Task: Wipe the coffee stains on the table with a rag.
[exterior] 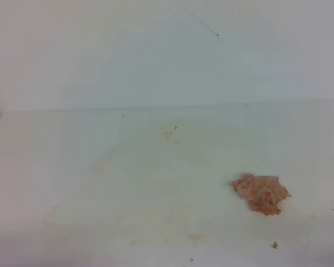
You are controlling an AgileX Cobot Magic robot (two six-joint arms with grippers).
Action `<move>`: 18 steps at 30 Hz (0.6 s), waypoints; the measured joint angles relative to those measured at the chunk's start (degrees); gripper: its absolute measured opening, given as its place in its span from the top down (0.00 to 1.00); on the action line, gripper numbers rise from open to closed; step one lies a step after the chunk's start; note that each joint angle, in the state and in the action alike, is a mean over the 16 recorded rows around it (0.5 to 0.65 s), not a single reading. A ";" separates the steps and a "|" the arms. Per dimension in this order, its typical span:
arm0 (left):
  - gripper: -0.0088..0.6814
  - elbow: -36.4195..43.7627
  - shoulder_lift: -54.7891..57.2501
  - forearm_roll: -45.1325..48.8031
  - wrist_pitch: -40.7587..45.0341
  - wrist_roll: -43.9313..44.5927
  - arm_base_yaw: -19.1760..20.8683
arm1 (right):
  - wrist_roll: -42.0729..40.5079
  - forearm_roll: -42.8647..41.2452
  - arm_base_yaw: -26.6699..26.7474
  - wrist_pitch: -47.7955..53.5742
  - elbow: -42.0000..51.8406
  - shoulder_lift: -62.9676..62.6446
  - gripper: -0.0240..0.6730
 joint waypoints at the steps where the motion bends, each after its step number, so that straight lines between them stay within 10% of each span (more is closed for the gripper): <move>1: 0.99 0.00 0.00 0.00 0.00 0.00 0.00 | 0.00 0.00 0.00 0.00 0.00 0.01 0.97; 18: 0.99 0.00 0.00 0.00 0.00 0.00 0.00 | 0.00 0.00 0.00 0.07 0.00 0.12 0.97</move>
